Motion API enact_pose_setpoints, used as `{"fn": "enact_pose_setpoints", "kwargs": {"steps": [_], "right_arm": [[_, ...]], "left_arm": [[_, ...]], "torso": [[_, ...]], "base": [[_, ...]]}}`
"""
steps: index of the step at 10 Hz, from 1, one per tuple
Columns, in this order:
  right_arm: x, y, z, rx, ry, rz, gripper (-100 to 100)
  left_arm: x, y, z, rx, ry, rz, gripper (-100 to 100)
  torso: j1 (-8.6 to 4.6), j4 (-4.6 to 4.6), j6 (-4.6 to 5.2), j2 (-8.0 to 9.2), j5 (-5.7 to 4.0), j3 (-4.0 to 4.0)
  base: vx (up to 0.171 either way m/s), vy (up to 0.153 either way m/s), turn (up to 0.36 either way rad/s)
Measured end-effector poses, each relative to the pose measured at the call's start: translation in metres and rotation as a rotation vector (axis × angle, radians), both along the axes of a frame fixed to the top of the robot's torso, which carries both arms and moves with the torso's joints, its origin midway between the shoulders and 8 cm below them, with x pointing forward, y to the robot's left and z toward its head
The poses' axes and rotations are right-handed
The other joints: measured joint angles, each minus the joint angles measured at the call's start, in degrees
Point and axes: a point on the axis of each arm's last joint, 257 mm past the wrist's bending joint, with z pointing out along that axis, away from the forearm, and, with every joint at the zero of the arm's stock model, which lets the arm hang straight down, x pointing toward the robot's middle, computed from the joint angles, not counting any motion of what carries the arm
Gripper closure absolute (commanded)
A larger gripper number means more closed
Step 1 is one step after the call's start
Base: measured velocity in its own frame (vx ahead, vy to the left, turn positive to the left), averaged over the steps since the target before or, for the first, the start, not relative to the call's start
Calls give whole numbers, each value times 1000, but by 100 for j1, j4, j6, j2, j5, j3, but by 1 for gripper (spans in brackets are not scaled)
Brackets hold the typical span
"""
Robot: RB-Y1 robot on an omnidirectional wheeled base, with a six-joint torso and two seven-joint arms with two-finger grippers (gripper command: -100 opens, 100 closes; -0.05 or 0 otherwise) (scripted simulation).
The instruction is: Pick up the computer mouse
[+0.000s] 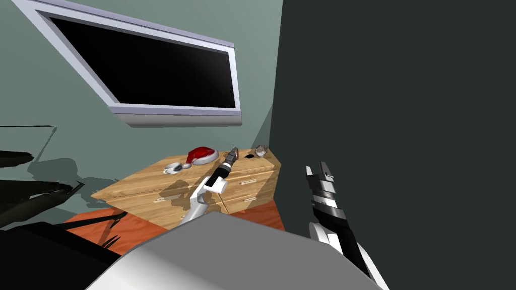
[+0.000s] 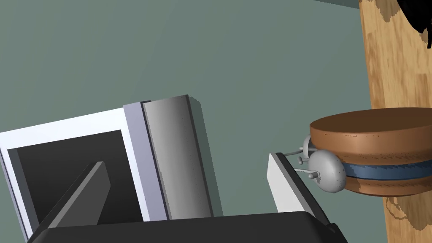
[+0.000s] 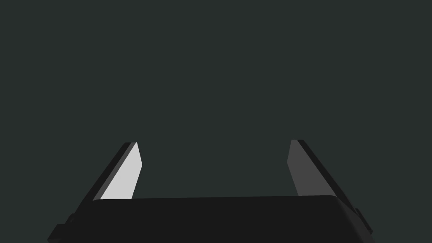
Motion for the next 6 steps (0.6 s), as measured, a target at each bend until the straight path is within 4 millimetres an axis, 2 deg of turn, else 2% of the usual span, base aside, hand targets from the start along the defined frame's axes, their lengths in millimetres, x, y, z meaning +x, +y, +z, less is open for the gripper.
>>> {"fn": "enact_pose_setpoints", "kwargs": {"steps": [2,3,6], "right_arm": [[0,0,0,0,0,0,0],[0,0,0,0,0,0,0],[0,0,0,0,0,0,0]], "left_arm": [[14,12,-13,1,56,20,-100],[18,13,-18,-1,78,26,-100],[40,36,-33,-1,157,62,-100]], "torso": [[1,-1,-1,-2,0,-1],[-2,-2,-1,-10,0,-5],[-2,-1,2,-5,-1,-3]], "base": [[-35,10,-19],[-31,-4,-139],[-44,8,-121]]}}
